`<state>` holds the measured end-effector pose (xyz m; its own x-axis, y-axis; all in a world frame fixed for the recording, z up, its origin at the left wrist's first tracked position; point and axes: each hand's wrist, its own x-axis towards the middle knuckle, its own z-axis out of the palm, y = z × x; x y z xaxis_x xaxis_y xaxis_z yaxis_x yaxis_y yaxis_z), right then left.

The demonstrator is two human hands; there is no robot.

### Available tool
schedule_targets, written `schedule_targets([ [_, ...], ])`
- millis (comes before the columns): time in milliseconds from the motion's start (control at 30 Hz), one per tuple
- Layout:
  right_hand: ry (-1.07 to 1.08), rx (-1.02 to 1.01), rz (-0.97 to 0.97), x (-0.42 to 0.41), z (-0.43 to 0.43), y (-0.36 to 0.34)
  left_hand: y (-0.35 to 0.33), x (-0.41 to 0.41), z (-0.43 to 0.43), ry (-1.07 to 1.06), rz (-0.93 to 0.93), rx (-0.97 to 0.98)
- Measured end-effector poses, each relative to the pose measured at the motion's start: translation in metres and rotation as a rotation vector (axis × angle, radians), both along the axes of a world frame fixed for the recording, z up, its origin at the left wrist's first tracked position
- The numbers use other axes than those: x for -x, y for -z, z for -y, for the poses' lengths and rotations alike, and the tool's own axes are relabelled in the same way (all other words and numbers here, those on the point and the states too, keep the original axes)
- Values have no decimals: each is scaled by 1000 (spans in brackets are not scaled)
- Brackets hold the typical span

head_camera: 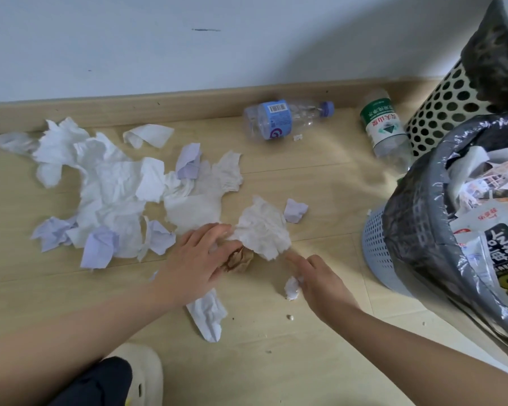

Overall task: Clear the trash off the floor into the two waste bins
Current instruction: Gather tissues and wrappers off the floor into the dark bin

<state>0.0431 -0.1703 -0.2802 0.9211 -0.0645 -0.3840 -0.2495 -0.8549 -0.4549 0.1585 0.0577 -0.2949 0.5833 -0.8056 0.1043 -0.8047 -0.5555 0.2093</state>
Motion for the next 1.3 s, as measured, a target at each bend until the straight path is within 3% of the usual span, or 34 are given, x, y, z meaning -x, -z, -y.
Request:
schedule_targets([
  [133,257,-208,-115,-19,-9,-6,-13,3,-17,-180,-48,-60],
  [267,443,-215,2,-39,-9,-13,-15,9,-29,-395,-93,-94],
  [467,652,-460,41,-63,-17,-35,-10,18,-35,-395,-157,-210],
  [667,743,-576,48,-72,-30,-38,-17,13,-27,-423,-227,5],
  [833,765,-746,-27,-79,-42,-44,-42,3,-12,-758,-788,296],
  [1000,755,-710,-90,-84,-53,-49,-50,-14,4,-935,-1032,535],
  [1133,762,-924,-242,-82,-61,-51,-62,-26,17,-1142,-1118,757],
  [1200,736,-996,-303,-78,-66,-50,-70,-27,23,-1096,-1102,774],
  [1300,759,-1114,-359,-77,-71,-46,-77,-19,31,-837,-1102,699],
])
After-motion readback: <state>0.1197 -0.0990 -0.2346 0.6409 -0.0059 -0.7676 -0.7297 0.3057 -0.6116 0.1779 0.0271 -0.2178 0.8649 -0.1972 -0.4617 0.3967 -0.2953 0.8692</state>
